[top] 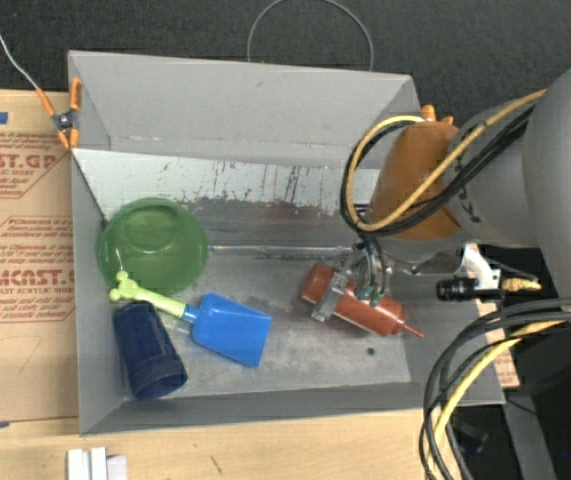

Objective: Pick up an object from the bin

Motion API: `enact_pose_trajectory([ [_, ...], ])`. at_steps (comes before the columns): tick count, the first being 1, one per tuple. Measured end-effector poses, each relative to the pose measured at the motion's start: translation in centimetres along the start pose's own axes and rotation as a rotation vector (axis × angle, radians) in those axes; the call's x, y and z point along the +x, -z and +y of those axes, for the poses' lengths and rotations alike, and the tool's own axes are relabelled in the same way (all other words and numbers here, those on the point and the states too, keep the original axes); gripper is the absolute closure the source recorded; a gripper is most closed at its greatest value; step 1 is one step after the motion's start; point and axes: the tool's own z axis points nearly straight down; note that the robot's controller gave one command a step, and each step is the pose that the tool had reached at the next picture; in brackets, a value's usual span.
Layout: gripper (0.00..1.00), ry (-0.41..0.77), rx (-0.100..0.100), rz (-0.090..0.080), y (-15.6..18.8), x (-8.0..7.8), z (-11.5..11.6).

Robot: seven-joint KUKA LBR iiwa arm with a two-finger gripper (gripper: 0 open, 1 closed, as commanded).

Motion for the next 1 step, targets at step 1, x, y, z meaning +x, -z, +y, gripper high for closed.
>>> enact_pose_trajectory([
  [1, 1.00, 0.000, -0.004, -0.008, 1.55, -0.18, 0.10],
])
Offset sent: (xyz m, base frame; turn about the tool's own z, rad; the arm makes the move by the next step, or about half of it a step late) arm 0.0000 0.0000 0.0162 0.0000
